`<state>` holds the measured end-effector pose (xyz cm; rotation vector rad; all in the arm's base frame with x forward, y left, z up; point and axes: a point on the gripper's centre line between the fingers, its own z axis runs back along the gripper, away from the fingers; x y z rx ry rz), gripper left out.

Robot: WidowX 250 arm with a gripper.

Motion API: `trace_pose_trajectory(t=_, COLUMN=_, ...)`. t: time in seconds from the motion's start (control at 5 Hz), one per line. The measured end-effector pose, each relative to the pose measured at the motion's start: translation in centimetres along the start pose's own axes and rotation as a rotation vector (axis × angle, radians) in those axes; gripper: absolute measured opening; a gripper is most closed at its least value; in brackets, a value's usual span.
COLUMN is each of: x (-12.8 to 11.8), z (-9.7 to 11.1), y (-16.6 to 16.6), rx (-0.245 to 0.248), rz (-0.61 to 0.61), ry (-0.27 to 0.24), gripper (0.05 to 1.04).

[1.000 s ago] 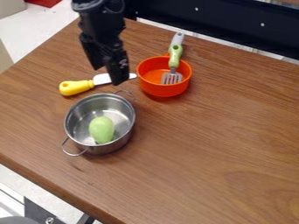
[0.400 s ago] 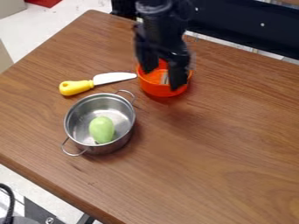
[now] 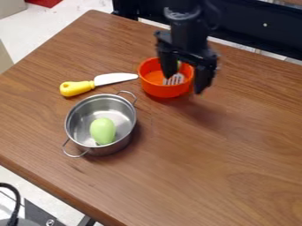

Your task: Moved the silver pot to the lower left of the table

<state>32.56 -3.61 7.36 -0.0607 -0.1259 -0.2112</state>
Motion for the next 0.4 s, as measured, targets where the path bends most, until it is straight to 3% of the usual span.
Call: trace_pose_trajectory(t=0.4, x=0.8, z=0.0, y=-2.4, rx=-0.028, rz=-0.004, ry=-0.012, gripper=0.999)
